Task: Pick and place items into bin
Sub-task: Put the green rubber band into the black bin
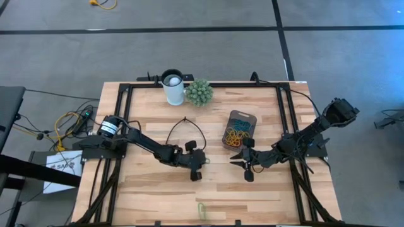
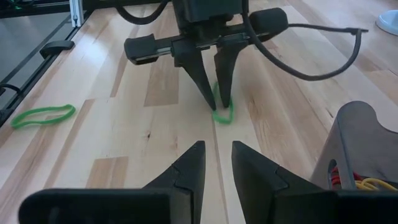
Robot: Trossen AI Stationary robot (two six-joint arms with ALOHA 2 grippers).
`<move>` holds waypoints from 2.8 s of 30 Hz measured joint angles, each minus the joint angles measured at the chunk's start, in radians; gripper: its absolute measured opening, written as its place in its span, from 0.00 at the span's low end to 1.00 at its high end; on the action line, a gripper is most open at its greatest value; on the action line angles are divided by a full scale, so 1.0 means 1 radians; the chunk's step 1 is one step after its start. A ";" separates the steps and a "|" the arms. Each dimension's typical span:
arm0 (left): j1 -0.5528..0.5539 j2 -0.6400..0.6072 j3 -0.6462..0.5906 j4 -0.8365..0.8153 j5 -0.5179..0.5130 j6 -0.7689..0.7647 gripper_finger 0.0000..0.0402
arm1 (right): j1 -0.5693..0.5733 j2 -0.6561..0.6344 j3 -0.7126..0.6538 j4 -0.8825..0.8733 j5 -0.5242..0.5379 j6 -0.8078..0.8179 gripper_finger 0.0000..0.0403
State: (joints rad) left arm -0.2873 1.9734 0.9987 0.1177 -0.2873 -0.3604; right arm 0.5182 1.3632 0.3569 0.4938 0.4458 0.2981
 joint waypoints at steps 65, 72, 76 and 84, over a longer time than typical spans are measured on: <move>0.248 -0.022 0.492 0.032 0.314 0.446 0.00 | 0.216 -0.026 -0.025 -0.150 0.110 0.159 0.18; 0.252 0.024 0.493 0.078 0.273 0.458 0.00 | 0.232 -0.211 -0.025 -0.150 0.214 0.029 0.18; 0.267 0.121 0.491 0.278 0.372 0.450 0.00 | 0.304 -0.342 -0.023 -0.148 0.253 -0.025 0.18; 0.303 0.281 0.571 0.364 0.485 0.293 0.00 | 0.529 -0.441 -0.023 -0.141 0.352 -0.173 0.18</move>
State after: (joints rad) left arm 0.0154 2.2548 1.5700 0.4818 0.1978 -0.0677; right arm 1.0476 0.9226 0.3344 0.3532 0.7978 0.1249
